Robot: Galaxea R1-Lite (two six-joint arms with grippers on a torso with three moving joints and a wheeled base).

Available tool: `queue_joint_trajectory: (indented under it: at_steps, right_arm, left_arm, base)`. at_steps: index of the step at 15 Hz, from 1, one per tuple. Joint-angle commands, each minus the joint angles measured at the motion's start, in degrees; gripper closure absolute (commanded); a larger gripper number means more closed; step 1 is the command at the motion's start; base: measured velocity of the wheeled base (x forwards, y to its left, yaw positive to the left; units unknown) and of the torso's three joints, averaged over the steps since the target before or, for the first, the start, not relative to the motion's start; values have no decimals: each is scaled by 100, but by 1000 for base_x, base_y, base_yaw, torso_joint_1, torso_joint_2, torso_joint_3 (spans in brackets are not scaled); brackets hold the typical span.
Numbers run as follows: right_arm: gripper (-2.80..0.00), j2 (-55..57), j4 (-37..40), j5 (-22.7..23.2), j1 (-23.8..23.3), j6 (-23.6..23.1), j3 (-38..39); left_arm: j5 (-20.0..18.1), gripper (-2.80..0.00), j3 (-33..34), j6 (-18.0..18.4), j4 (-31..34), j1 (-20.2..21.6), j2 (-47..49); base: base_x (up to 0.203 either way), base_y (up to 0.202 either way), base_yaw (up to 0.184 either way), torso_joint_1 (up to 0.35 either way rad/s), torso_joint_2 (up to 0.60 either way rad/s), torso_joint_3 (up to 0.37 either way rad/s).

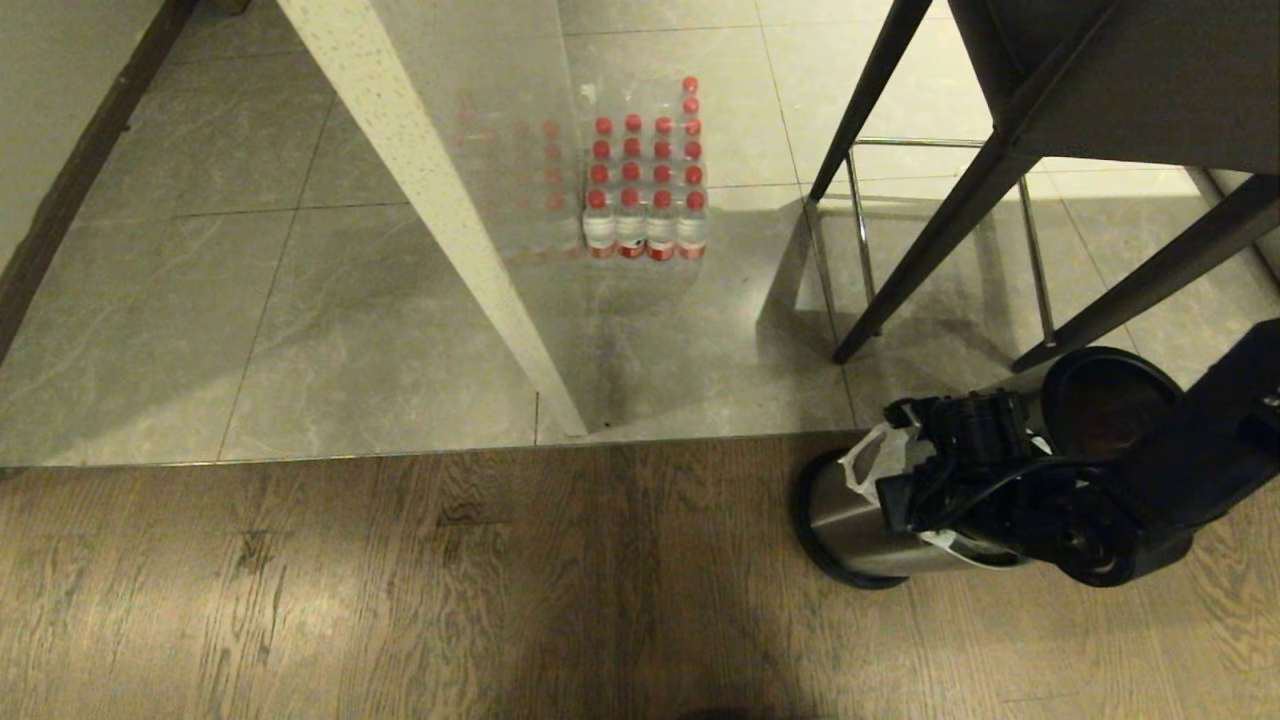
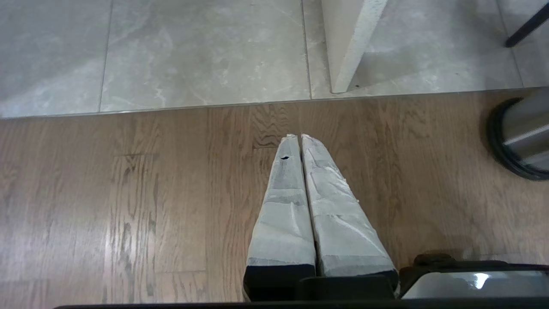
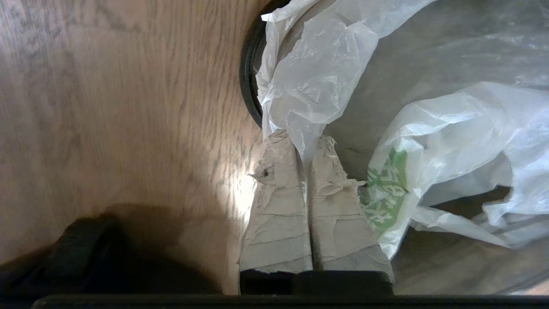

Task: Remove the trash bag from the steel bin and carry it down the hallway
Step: Pick up the trash bag

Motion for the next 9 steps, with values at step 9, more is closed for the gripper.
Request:
queue_joint_trajectory:
  at_steps: [9]
  right_arm:
    - [-280,172,-170,-1,56,31,3]
  left_arm:
    - [1,0,9,-4,2,0,6]
  base:
    - [0,0,0,0,0,0]
